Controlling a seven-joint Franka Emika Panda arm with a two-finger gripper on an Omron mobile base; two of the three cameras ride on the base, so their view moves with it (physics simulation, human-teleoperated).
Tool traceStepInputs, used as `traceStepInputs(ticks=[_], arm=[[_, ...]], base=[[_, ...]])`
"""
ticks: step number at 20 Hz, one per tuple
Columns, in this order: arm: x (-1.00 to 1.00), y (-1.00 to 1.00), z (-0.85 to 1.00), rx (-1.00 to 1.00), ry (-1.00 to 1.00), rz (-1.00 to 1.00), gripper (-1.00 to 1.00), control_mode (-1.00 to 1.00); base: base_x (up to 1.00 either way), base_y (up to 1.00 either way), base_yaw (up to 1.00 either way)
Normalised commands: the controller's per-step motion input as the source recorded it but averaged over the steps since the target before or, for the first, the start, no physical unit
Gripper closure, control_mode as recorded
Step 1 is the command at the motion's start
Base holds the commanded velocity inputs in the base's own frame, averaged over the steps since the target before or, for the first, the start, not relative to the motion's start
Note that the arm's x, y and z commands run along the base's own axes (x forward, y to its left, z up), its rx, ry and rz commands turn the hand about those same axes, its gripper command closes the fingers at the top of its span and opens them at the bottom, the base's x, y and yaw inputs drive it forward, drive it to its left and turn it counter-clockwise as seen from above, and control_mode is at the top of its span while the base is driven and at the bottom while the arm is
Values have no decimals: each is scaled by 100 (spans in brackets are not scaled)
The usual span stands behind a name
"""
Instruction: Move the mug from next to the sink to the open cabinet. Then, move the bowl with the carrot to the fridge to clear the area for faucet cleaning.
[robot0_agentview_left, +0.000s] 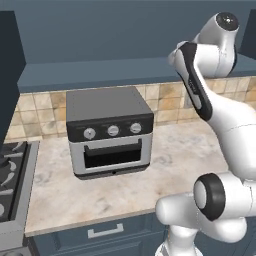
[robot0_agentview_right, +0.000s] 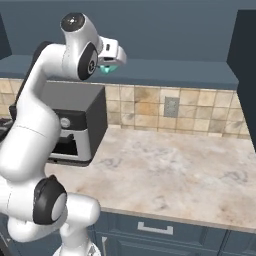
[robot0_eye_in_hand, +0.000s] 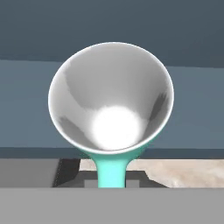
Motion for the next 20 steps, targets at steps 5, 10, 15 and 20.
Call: traceStepInputs(ticks=[5,10,15,20], arm=[[57,0,-26,-3,0,1,100,-100],[58,0,-21,-2,0,0,100,-100],[55,0,-25,-1,0,0,100,-100],[48,0,-15,0,0,0,100,-100]], base=[[0,0,0],[0,0,0],[0,0,0],[0,0,0]])
